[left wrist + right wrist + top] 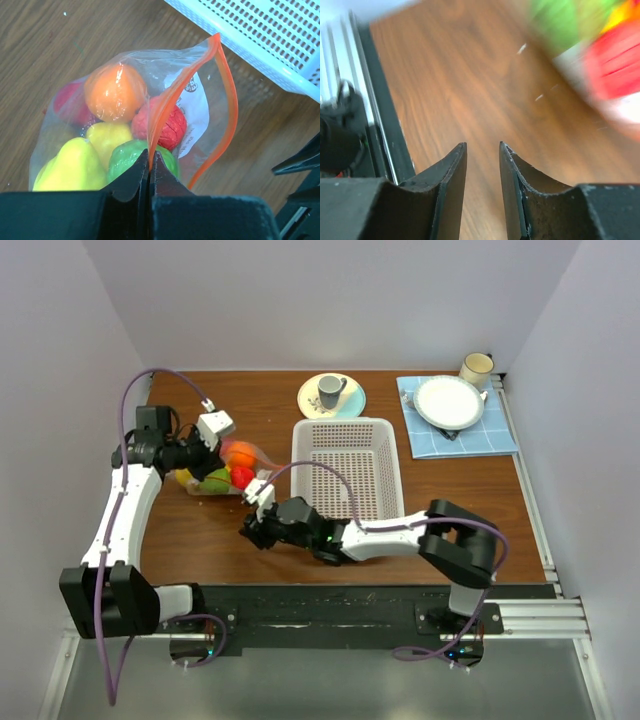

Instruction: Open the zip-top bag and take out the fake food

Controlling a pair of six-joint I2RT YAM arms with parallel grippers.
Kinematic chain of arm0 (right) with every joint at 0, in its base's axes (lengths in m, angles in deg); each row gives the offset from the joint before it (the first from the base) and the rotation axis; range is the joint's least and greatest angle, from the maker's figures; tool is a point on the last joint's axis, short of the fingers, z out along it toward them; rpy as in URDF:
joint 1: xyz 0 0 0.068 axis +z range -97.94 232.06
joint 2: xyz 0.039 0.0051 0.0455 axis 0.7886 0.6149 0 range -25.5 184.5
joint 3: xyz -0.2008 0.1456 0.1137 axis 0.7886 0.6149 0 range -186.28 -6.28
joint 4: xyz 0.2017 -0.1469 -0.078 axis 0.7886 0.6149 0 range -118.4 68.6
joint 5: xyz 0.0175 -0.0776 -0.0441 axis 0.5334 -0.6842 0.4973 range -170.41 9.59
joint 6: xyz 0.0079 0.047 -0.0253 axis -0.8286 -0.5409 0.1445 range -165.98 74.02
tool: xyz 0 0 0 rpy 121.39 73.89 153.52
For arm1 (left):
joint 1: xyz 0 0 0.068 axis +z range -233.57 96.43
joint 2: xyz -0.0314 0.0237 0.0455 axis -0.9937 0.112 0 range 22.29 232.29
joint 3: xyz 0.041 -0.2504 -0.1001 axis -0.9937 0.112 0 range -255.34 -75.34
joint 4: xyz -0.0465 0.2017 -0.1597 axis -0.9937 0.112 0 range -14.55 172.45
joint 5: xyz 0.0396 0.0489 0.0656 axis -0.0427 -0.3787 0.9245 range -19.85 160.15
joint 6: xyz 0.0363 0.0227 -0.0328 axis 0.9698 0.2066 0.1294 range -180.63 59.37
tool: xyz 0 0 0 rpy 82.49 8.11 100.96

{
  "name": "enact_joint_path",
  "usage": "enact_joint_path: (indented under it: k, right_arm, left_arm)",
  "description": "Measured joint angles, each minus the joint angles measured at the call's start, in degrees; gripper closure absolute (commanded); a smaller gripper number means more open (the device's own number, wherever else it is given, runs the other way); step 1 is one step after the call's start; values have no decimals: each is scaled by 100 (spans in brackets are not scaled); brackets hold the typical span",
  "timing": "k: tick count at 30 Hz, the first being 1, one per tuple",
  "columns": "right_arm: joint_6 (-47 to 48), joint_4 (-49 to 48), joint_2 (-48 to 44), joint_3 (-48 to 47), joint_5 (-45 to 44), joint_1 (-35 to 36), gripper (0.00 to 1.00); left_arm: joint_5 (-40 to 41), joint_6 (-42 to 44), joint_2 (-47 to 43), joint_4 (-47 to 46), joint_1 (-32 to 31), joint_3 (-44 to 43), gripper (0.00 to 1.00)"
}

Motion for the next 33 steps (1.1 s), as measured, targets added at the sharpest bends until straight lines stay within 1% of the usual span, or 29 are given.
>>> enact_joint_path:
  k: [3,6,9,12,19,20,22,23,24,25,27,28,29,33]
  right_arm:
    - [87,-120,-525,33,-310,-70,60]
    - [94,-251,-658,-140,-474,-254,60]
    - [33,-247,-450,-452,-492,-487,59]
    - [-76,-234,-94,-752,-501,-636,59]
    - [-323,-9,590,-1029,-470,-649,59]
    - [-367,24,664,-1056,-452,-640,57]
    - [-411,55,717,-1082,-444,-634,51]
    - [-426,68,748,-1102,-437,-632,46]
    - [-444,76,772,-1130,-439,-629,45]
    - [-446,79,793,-1161,-448,-627,43]
    - [-459,83,802,-1176,-459,-627,39]
    - [-459,83,802,-1176,-466,-627,37]
    - [-461,83,807,-1180,-479,-627,34]
    - [-457,68,894,-1220,-483,-627,29]
  left_arm:
    - [0,114,-151,223,-2,2,100]
    - [-2,175,-240,372,-4,13,100]
    - [-22,256,-293,457,-4,83,100]
    - [-68,332,-308,542,-4,197,97]
    - [-114,568,-299,811,-4,321,90]
    - [-114,577,-297,811,-4,321,89]
    - [-114,575,-295,809,-4,321,75]
    - [-116,590,-295,809,-4,315,67]
    - [-127,586,-286,820,-4,291,51]
    - [-144,577,-269,848,-4,234,44]
    - [-173,573,-225,927,-9,52,37]
    - [-188,566,-214,933,-9,-48,35]
    - [-181,555,-210,931,-9,-157,35]
    - [-11,551,-227,684,81,-391,36]
